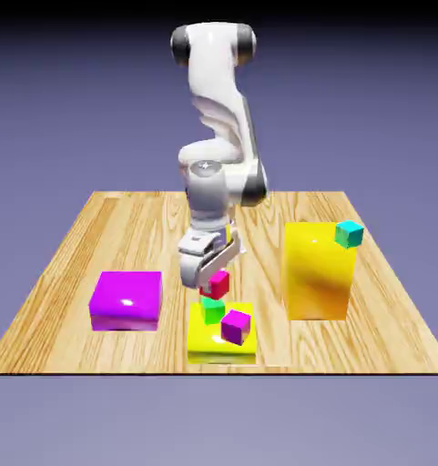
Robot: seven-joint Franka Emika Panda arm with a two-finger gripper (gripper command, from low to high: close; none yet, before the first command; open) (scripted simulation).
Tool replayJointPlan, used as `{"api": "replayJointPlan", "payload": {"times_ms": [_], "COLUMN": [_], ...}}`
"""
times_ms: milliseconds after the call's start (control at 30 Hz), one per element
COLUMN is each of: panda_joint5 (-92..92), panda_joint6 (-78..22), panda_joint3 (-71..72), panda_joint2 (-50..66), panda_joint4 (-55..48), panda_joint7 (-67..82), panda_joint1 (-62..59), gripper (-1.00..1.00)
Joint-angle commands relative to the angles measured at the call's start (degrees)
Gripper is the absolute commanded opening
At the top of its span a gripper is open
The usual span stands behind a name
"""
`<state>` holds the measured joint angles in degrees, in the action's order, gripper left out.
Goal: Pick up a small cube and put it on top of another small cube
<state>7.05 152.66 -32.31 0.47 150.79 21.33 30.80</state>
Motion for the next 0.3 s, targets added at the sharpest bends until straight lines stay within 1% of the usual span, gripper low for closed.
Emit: {"api": "replayJointPlan", "payload": {"times_ms": [0,33,233,267], "panda_joint5": [0.0,0.0,-13.2,-13.2], "panda_joint6": [0.1,0.1,-11.9,-11.9], "panda_joint3": [0.0,0.0,-2.9,-2.9], "panda_joint2": [0.0,0.0,-12.5,-12.5], "panda_joint4": [0.0,0.0,-1.7,-1.7], "panda_joint7": [0.0,0.0,-9.7,-9.7], "panda_joint1": [-0.4,-0.4,0.8,0.8], "gripper": [1.00,1.00,1.00,1.00]}}
